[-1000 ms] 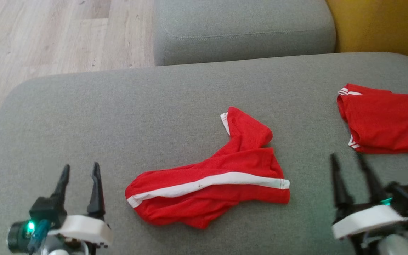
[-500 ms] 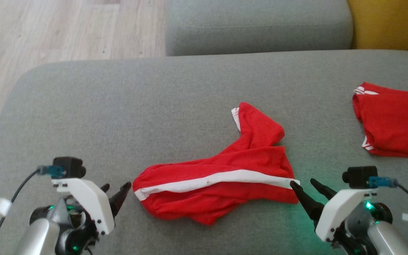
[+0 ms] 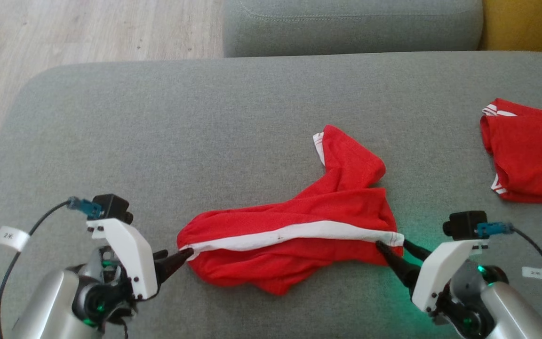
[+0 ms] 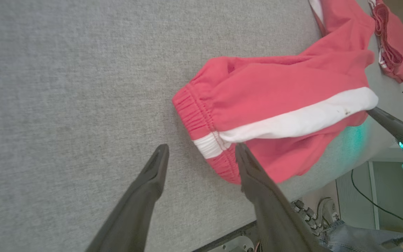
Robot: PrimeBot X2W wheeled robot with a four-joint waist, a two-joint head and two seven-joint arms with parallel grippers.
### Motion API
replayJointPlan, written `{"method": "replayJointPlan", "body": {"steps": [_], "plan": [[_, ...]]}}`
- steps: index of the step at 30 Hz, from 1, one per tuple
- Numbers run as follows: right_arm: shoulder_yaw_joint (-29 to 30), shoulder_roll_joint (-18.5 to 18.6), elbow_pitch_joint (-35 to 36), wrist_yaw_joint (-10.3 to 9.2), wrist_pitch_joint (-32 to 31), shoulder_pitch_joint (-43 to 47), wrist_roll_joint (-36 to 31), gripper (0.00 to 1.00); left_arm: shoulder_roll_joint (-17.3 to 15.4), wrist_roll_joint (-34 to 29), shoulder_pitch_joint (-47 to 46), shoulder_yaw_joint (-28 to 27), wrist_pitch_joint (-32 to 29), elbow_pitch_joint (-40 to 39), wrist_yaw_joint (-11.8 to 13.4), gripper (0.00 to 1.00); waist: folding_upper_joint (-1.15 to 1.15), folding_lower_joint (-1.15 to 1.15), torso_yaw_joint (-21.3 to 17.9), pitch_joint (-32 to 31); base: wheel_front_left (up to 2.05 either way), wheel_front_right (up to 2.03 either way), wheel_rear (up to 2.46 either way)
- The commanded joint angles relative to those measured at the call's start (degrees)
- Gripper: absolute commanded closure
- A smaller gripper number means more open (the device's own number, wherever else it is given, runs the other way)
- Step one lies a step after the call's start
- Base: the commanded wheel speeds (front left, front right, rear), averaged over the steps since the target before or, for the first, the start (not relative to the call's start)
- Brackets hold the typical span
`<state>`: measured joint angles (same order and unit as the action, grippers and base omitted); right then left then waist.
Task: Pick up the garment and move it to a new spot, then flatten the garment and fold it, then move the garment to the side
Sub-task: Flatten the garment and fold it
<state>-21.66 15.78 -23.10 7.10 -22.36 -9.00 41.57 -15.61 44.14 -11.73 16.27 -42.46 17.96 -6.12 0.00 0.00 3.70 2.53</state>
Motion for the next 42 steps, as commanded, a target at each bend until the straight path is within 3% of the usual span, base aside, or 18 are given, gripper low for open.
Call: {"method": "replayJointPlan", "body": {"steps": [1, 10, 19, 20, 21, 22, 23, 24, 25, 35, 42], "plan": [[-1.33, 1.03, 1.32, 0.39, 0.55, -2.50, 0.76, 0.00, -1.29, 0.66, -4.05, -2.08, -0.03, -1.08, -0.39, 0.00, 0.00, 0.00, -0.08, 0.04, 0.00, 0.00, 0.00], [-4.89, 1.78, 0.56, 0.39, 2.80, -3.87, 3.38, 0.00, -1.70, 5.40, -5.08, -0.22, -2.10, 0.72, -1.19, 0.00, 0.00, 0.00, -0.56, 0.01, 0.00, 0.00, 0.00], [-7.59, 2.54, -0.51, 0.39, 4.35, -5.67, 5.34, 0.00, -1.51, 8.53, -6.29, 1.71, 0.16, 2.79, -1.34, 0.00, 0.00, 0.00, -0.99, 0.93, 0.00, 0.00, 0.00], [-7.95, 2.64, -0.62, 0.39, 4.41, -5.88, 5.62, 0.06, -1.61, 8.85, -6.51, 2.08, 0.46, 3.04, -1.34, 0.00, 0.00, 0.00, -1.04, 0.99, 0.00, 0.00, 0.00], [-8.32, 2.75, -0.68, 0.39, 4.52, -6.09, 5.90, 0.18, -1.75, 9.19, -6.72, 2.52, 0.67, 3.23, -1.34, 0.05, 0.00, 0.00, -1.08, 1.02, 0.00, 0.00, 0.00], [-8.67, 2.85, -0.71, 0.39, 4.69, -6.28, 6.21, 0.37, -1.88, 9.60, -6.91, 3.02, 0.88, 3.31, -1.34, 0.51, 0.00, 0.00, -1.11, 1.03, 0.00, 0.00, 0.00], [-9.12, 2.98, -0.59, 0.39, 4.99, -6.46, 6.49, 0.59, -2.00, 10.06, -7.08, 3.48, 1.25, 3.25, -1.35, 0.80, 0.00, 0.00, -1.13, 1.02, 0.00, 0.00, 0.00], [-9.44, 3.13, -0.49, 0.39, 5.50, -6.63, 6.72, 0.95, -2.20, 10.42, -7.25, 3.89, 1.76, 3.19, -1.35, 1.00, 0.00, 0.00, -1.14, 0.97, 0.00, 0.00, 0.00], [-9.75, 3.25, -0.56, 0.39, 5.86, -6.71, 7.00, 1.00, -2.42, 10.74, -7.37, 4.30, 2.16, 3.27, -1.35, 1.00, 0.00, 0.00, -1.15, 0.86, 0.00, 0.00, 0.00], [-10.94, 5.75, 2.15, 0.39, 13.53, -7.67, 8.62, 1.00, -6.04, 12.77, -8.49, 7.34, 7.31, -0.75, -1.36, 1.00, 0.00, 0.00, -0.90, -1.15, 0.00, 0.00, 0.00], [-10.64, 10.06, 7.15, 0.39, 18.24, -15.10, 8.67, 1.00, -6.81, 10.02, -16.51, 7.28, 11.50, -2.75, -1.27, 1.00, 0.00, 0.00, -1.23, 1.75, 0.00, 0.00, 0.00]]}}
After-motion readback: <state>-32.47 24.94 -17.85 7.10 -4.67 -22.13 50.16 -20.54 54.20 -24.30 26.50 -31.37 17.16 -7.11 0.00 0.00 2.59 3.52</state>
